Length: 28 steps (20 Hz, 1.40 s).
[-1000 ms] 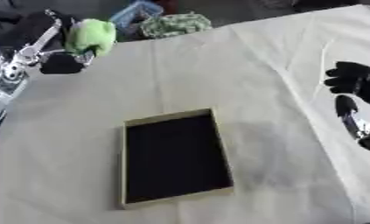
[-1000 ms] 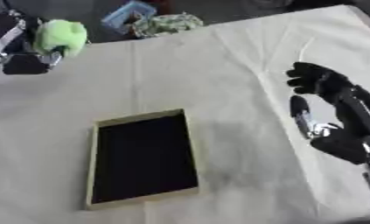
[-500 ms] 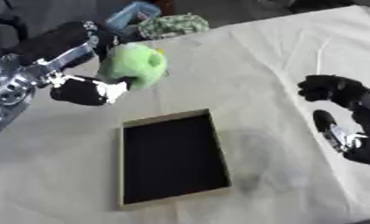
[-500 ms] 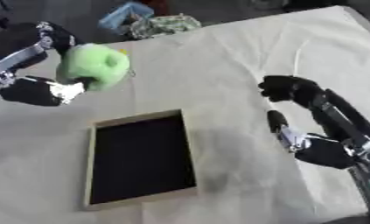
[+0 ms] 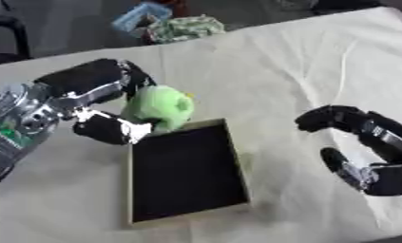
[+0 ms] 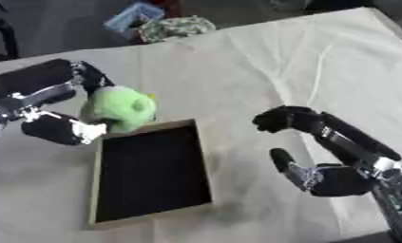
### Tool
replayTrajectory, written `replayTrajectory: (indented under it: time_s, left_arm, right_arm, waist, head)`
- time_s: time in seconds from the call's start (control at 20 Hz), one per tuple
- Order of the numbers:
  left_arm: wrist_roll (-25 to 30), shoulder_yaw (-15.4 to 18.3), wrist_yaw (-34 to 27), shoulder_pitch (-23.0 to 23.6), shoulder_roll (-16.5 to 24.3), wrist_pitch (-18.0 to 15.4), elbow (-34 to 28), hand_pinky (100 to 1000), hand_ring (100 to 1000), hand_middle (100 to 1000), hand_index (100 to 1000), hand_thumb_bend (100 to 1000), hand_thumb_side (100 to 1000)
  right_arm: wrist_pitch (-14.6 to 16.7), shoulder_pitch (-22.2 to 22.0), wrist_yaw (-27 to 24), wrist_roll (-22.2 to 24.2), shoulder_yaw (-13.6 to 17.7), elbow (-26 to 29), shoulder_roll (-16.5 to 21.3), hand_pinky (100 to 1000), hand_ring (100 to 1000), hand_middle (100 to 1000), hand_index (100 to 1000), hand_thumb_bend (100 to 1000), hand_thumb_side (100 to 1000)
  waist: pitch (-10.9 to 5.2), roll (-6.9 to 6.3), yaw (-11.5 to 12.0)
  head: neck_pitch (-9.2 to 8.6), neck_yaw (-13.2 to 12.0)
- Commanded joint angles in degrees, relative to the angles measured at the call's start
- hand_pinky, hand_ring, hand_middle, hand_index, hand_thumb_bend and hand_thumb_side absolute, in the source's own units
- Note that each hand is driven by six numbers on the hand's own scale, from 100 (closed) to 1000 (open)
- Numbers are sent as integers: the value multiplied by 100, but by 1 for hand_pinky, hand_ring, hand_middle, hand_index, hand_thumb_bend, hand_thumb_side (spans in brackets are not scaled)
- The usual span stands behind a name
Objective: Pick up objects on the table and place them in the box.
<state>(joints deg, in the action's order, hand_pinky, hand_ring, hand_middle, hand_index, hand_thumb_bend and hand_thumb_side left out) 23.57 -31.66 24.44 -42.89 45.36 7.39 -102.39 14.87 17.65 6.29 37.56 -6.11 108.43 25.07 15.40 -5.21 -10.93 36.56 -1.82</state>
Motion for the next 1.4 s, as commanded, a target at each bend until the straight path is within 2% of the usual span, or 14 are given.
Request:
replayTrajectory:
  time_s: [0.05, 0.35, 0.55, 0.6, 0.65, 0.7, 0.75, 0.8, 1.0, 1.2, 1.25, 1.4]
  left_arm:
    - [130, -102, 62, -40, -23, -97, 161, 678, 549, 528, 725, 100, 465]
    - [397, -313, 55, 31, -262, -306, 505, 693, 584, 563, 754, 100, 460]
    - [638, -382, 71, 50, -327, -467, 631, 747, 705, 694, 841, 100, 451]
    - [687, -379, 91, 51, -330, -495, 636, 769, 740, 739, 868, 128, 489]
    - [736, -376, 112, 52, -332, -517, 638, 777, 751, 757, 877, 201, 510]
    - [770, -366, 134, 52, -331, -534, 630, 804, 781, 799, 899, 336, 557]
    - [786, -350, 167, 53, -326, -547, 607, 814, 790, 810, 906, 352, 563]
    - [788, -329, 213, 53, -317, -553, 578, 836, 811, 835, 917, 415, 589]
    - [771, -205, 526, 86, -245, -512, 425, 891, 862, 891, 952, 557, 646]
    - [728, 10, 777, 174, -86, -429, 142, 909, 877, 909, 967, 601, 660]
    - [727, 57, 798, 196, -44, -403, 72, 913, 880, 916, 971, 639, 675]
    - [664, 289, 747, 326, 162, -303, -256, 895, 860, 895, 964, 635, 685]
  right_arm:
    - [-15, 80, -88, 357, -8, 103, 89, 805, 808, 809, 901, 100, 581]
    - [-65, 95, -169, 639, -18, 107, 63, 808, 808, 809, 902, 100, 596]
    - [-74, 92, -217, 753, -34, 105, 67, 807, 807, 807, 903, 100, 596]
    - [-72, 91, -225, 760, -31, 105, 65, 806, 807, 807, 903, 100, 594]
    - [-70, 92, -230, 763, -28, 106, 60, 806, 807, 807, 903, 100, 593]
    - [-70, 93, -235, 761, -26, 105, 54, 806, 807, 807, 904, 100, 591]
    - [-71, 93, -242, 755, -24, 106, 48, 806, 806, 807, 904, 100, 588]
    - [-70, 94, -245, 748, -21, 108, 45, 805, 806, 807, 904, 100, 585]
    - [-65, 91, -241, 700, -2, 112, 29, 806, 807, 807, 904, 100, 582]
    - [-56, 71, -210, 645, 23, 109, 29, 806, 807, 807, 904, 100, 579]
    - [-55, 67, -206, 636, 26, 106, 29, 805, 807, 807, 905, 100, 582]
    - [-64, 56, -190, 618, 33, 96, 29, 805, 807, 807, 905, 100, 581]
  waist:
    - [-78, 22, -13]
    - [-61, 16, -30]
    - [-63, 17, -37]
    - [-64, 15, -35]
    - [-66, 14, -34]
    - [-68, 13, -32]
    - [-70, 12, -31]
    - [-72, 12, -29]
    - [-79, 17, -13]
    - [-89, 29, 13]
    - [-92, 32, 21]
    - [-95, 43, 60]
  head:
    - [-88, 17]
    - [-117, 20]
    - [-129, 32]
    - [-130, 38]
    - [-131, 42]
    - [-131, 45]
    - [-132, 49]
    - [-132, 55]
    - [-130, 67]
    - [-121, 79]
    - [-119, 83]
    - [-116, 92]
